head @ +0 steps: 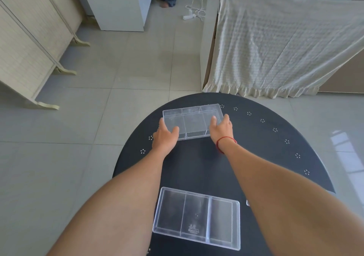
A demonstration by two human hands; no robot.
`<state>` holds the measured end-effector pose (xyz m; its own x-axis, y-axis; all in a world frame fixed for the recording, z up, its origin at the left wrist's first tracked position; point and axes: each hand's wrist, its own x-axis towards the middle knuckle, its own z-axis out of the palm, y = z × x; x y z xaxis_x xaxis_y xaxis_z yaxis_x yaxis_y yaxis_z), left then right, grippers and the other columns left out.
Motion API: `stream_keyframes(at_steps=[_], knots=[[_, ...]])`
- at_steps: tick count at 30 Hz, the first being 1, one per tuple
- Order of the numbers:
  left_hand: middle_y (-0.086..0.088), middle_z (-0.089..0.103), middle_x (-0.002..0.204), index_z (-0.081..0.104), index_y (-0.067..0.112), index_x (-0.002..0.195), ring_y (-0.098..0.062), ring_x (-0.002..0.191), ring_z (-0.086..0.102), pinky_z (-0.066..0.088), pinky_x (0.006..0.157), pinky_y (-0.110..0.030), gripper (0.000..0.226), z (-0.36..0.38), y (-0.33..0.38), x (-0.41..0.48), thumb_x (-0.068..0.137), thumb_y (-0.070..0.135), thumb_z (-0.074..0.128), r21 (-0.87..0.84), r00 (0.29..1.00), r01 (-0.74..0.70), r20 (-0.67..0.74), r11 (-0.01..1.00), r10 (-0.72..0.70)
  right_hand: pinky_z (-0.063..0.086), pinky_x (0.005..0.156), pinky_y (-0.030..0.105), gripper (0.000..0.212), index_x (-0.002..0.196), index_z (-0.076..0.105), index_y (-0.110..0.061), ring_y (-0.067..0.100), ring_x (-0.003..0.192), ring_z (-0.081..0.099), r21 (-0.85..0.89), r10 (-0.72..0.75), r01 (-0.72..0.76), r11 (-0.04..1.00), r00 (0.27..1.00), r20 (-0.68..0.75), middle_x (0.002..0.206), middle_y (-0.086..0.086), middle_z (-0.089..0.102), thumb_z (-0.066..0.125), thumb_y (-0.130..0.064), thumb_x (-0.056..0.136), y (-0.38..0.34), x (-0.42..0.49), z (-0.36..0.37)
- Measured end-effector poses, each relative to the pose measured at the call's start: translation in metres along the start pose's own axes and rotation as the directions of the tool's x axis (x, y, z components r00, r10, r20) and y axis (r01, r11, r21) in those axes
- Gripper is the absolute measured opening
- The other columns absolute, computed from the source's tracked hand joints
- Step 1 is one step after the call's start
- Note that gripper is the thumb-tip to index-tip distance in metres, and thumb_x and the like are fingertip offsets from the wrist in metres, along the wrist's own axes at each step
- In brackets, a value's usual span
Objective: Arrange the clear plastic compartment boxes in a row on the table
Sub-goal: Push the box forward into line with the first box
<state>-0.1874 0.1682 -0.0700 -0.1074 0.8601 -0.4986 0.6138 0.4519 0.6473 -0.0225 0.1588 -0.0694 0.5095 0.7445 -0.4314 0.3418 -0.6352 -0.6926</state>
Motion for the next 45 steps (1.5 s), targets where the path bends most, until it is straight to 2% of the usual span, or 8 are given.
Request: stream_keyframes(at_steps=[8, 15, 23, 27, 30, 34, 41, 45], knots=[[-0.002, 0.055, 0.121, 0.038, 0.022, 0.134, -0.021, 0.1, 0.054, 0.044, 0.081, -0.033, 0.049, -0.014, -0.004, -0.011, 0.087, 0.029, 0.051, 0.007, 0.997, 0.02, 0.078, 1.0, -0.021, 0.034, 0.111, 0.044, 0.074, 0.146, 0.032, -0.006, 0.035, 0.135, 0.04, -0.134, 0.258, -0.254, 0.958, 0.966, 0.01, 0.144, 0.015, 0.047, 0.041, -0.057, 0.092, 0.013, -0.01, -0.007], [-0.005, 0.055, 0.122, 0.029, 0.037, 0.138, -0.025, 0.112, 0.052, 0.05, 0.094, -0.04, 0.068, -0.017, -0.006, -0.031, 0.076, 0.029, 0.057, -0.001, 0.997, -0.059, 0.051, 0.998, 0.059, 0.032, 0.112, 0.046, 0.077, 0.147, 0.03, -0.011, 0.037, 0.135, 0.04, -0.028, 0.266, -0.266, 0.964, 0.964, -0.009, 0.147, 0.015, 0.044, 0.044, -0.059, 0.089, 0.008, -0.025, -0.013], [-0.004, 0.038, 0.152, 0.016, 0.044, 0.151, -0.027, 0.131, 0.043, 0.038, 0.104, -0.043, 0.067, -0.019, 0.003, -0.037, 0.09, 0.033, 0.042, -0.161, 0.994, -0.109, -0.021, 0.981, 0.107, 0.032, 0.112, 0.048, 0.074, 0.152, 0.026, -0.023, 0.034, 0.137, 0.041, 0.253, 0.16, -0.14, 0.957, 0.985, -0.061, 0.153, 0.012, 0.037, 0.034, -0.064, 0.092, 0.0, -0.039, -0.028], [-0.006, 0.042, 0.142, 0.04, 0.038, 0.144, -0.021, 0.115, 0.048, 0.041, 0.09, -0.033, 0.053, -0.014, 0.001, -0.043, 0.091, 0.04, 0.046, -0.194, 0.991, -0.13, -0.057, 0.972, 0.121, 0.031, 0.113, 0.045, 0.072, 0.151, 0.029, -0.025, 0.03, 0.139, 0.04, 0.303, 0.115, -0.089, 0.949, 0.991, -0.068, 0.152, 0.008, 0.04, 0.043, -0.061, 0.09, 0.002, -0.047, -0.033], [-0.008, 0.048, 0.127, 0.062, 0.027, 0.117, -0.02, 0.098, 0.053, 0.044, 0.081, -0.031, 0.035, -0.01, 0.0, -0.047, 0.09, 0.046, 0.05, -0.203, 0.99, -0.126, -0.088, 0.971, 0.11, 0.032, 0.114, 0.045, 0.072, 0.15, 0.032, -0.025, 0.029, 0.139, 0.04, 0.275, 0.126, -0.098, 0.956, 0.988, -0.087, 0.151, 0.005, 0.043, 0.047, -0.06, 0.088, 0.007, -0.053, -0.036], [-0.006, 0.055, 0.121, 0.063, 0.023, 0.095, -0.019, 0.094, 0.053, 0.039, 0.077, -0.027, 0.022, -0.01, -0.001, -0.051, 0.091, 0.042, 0.054, -0.15, 0.976, -0.183, -0.145, 0.972, 0.161, 0.04, 0.105, 0.039, 0.057, 0.134, 0.052, -0.017, 0.028, 0.127, 0.051, 0.273, 0.149, -0.119, 0.955, 0.985, -0.092, 0.138, 0.008, 0.054, 0.054, -0.051, 0.088, 0.013, -0.059, -0.041], [-0.006, 0.056, 0.122, 0.063, 0.015, 0.089, -0.016, 0.09, 0.05, 0.036, 0.055, -0.018, 0.012, -0.012, -0.004, -0.066, 0.087, 0.025, 0.058, -0.095, 0.976, -0.178, -0.147, 0.98, 0.163, 0.045, 0.087, 0.03, 0.04, 0.121, 0.061, -0.009, 0.026, 0.106, 0.06, 0.223, 0.171, -0.151, 0.963, 0.982, -0.076, 0.128, 0.01, 0.06, 0.059, -0.027, 0.085, 0.022, -0.067, -0.038], [-0.006, 0.047, 0.131, 0.067, 0.011, 0.1, -0.016, 0.091, 0.045, 0.037, 0.066, -0.024, 0.021, -0.012, -0.011, -0.076, 0.086, 0.026, 0.059, -0.032, 0.984, -0.155, -0.095, 0.987, 0.151, 0.046, 0.096, 0.033, 0.044, 0.131, 0.056, -0.008, 0.028, 0.121, 0.057, 0.173, 0.17, -0.156, 0.972, 0.983, -0.068, 0.133, 0.011, 0.059, 0.059, -0.021, 0.09, 0.029, -0.076, -0.037]])
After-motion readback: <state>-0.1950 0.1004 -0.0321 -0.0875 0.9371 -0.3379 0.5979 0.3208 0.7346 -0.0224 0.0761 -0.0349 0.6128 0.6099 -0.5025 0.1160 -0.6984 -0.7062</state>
